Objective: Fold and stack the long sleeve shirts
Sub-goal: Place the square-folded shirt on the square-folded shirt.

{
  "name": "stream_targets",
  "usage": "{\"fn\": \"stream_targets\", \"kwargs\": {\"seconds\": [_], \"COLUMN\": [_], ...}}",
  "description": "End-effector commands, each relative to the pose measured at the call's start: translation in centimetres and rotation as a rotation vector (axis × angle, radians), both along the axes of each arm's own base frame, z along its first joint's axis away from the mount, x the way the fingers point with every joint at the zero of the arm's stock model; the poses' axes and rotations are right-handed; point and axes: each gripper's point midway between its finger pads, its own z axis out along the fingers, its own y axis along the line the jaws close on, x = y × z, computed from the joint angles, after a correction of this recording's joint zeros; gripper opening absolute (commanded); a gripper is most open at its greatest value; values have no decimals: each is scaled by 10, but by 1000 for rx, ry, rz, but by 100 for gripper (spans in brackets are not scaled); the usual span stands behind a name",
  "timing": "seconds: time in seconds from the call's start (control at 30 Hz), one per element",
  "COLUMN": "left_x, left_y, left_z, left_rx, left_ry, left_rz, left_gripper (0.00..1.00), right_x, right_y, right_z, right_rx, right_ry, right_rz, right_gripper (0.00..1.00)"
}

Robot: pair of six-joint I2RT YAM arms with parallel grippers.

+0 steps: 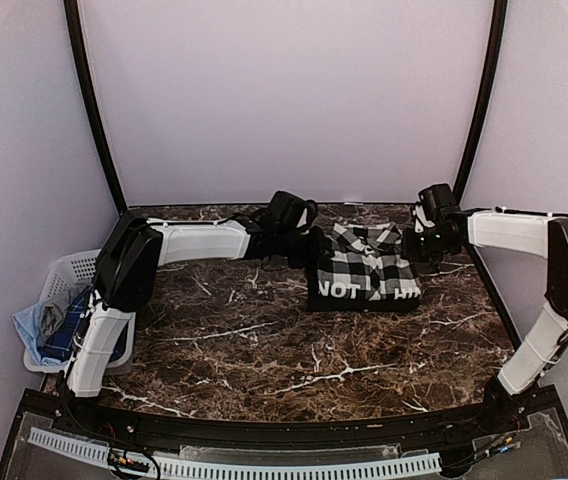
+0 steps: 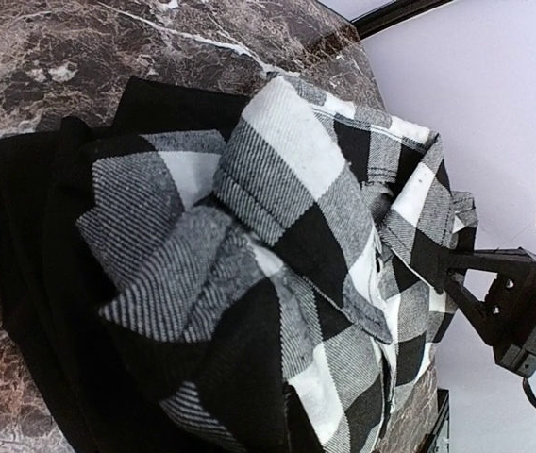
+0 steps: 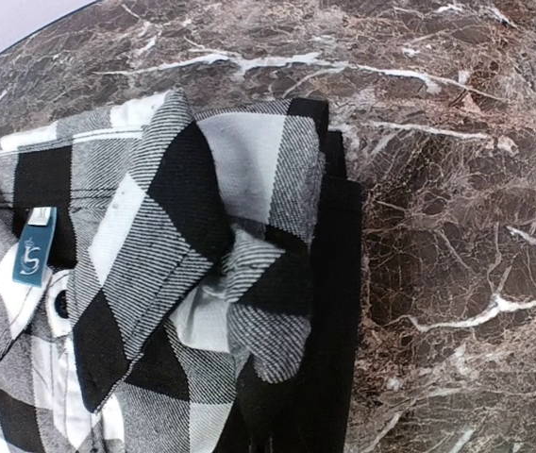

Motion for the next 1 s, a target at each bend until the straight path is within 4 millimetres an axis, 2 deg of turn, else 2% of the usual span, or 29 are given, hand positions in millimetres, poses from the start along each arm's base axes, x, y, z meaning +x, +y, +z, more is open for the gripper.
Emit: {"fn": "stream_targets", "kwargs": {"seconds": [0.0, 0.13, 0.2, 0.33, 0.4, 0.43, 0.63, 0.77, 0.87, 0.97], "left_x": [4, 8, 10, 13, 15, 15, 22, 31, 35, 36], "left_y": [-5, 5, 13, 18, 19, 21, 31, 42, 43, 44], "left_z": [8, -8, -16, -22, -24, -24, -17, -7, -2, -3], "left_rx": [-12, 46, 82, 96, 97, 102, 144, 149, 141, 143], "left_ry": [-9, 7, 15, 18, 21, 23, 6, -14, -30, -35], "left_rz": [16, 57, 88, 101, 102, 105, 136, 155, 145, 135], "left_gripper": [0, 0, 0, 1, 7, 14, 36, 43, 43, 43], "right_x": [11, 13, 15, 19, 18, 17, 6, -8, -18, -30], "right_y": [-8, -15, -20, -24, -27, -28, -31, -13, 3, 20], "right_z": [-16, -32, -37, -34, -27, -23, 18, 39, 37, 22], "right_rx": [4, -7, -14, -23, -38, -45, -31, 35, 103, 148], "right_ry": [-7, 25, 36, 43, 40, 38, -17, -60, -55, -14], "right_rz": [-8, -17, -25, -26, -35, -42, -70, -34, -2, 27], "right_gripper": [0, 0, 8, 28, 38, 40, 39, 32, 26, 22]}}
